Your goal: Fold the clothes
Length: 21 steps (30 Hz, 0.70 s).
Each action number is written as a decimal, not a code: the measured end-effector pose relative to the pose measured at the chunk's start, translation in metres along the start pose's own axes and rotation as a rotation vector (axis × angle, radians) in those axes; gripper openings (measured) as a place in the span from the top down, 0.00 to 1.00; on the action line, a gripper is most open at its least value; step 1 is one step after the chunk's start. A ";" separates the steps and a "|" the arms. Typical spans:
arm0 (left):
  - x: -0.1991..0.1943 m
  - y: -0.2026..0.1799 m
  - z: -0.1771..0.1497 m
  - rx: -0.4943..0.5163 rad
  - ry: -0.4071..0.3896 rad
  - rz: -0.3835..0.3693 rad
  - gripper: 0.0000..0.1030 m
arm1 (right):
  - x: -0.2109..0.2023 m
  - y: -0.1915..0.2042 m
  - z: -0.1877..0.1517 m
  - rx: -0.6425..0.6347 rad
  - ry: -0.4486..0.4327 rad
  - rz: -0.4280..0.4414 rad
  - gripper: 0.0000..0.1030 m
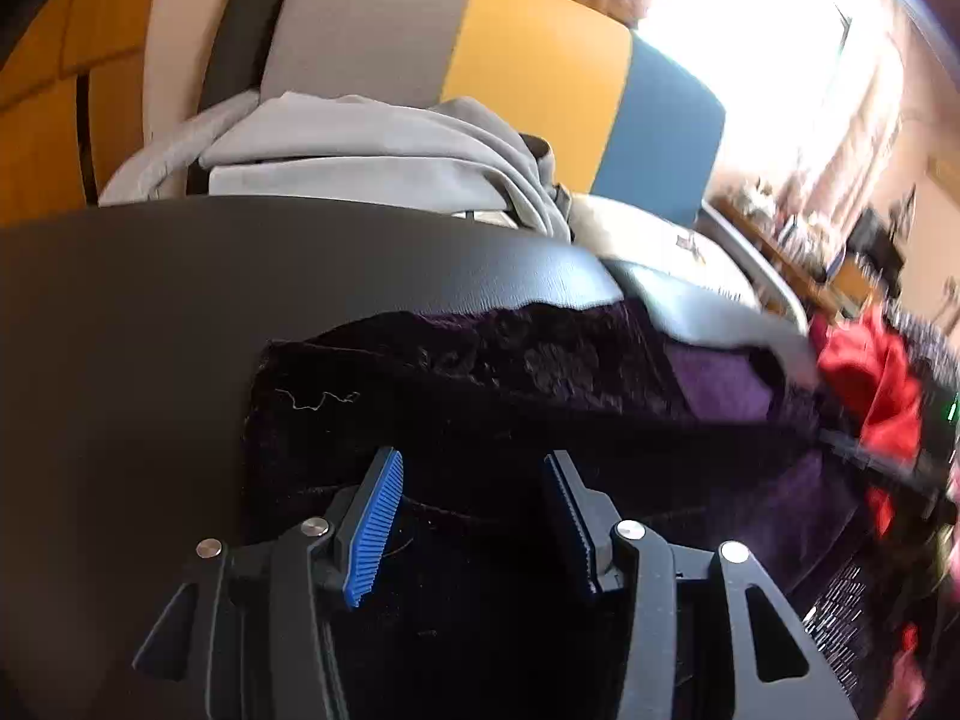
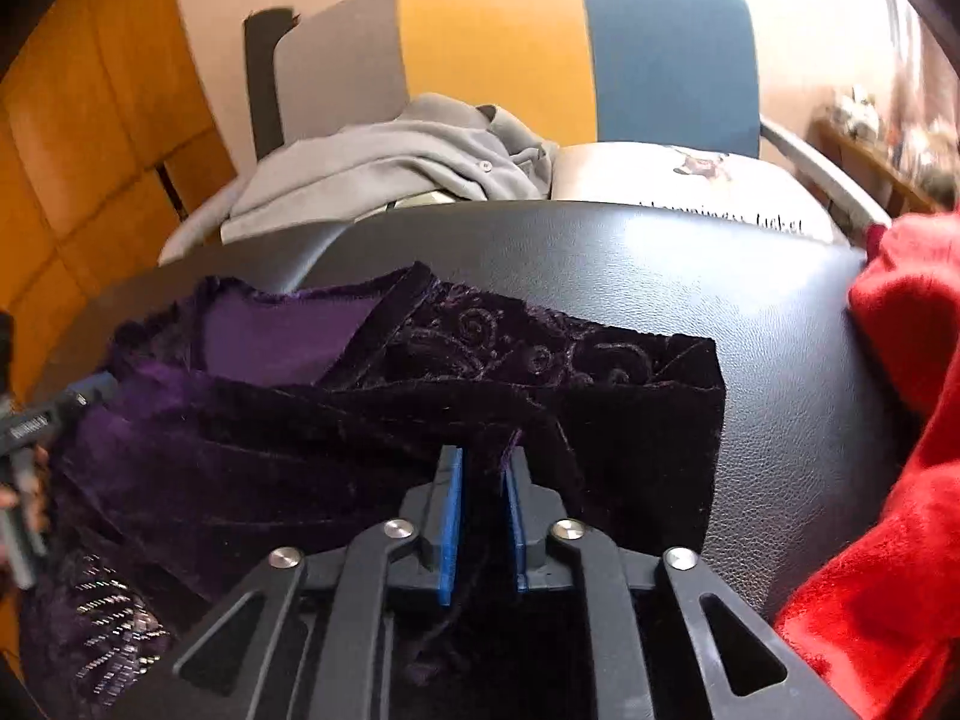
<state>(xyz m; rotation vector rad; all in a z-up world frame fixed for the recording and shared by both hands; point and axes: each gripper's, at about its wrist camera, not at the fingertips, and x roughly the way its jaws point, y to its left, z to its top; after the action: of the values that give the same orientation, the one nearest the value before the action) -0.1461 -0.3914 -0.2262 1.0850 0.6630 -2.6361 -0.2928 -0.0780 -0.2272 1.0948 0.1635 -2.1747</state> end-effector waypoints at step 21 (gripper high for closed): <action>-0.063 -0.009 -0.074 0.052 0.013 0.098 0.50 | -0.042 0.038 -0.052 -0.055 0.019 0.023 0.49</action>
<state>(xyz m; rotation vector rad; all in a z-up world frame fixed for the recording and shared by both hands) -0.0590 -0.3460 -0.2250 1.1199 0.5322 -2.5781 -0.2171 -0.0646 -0.2215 1.0816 0.2166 -2.1273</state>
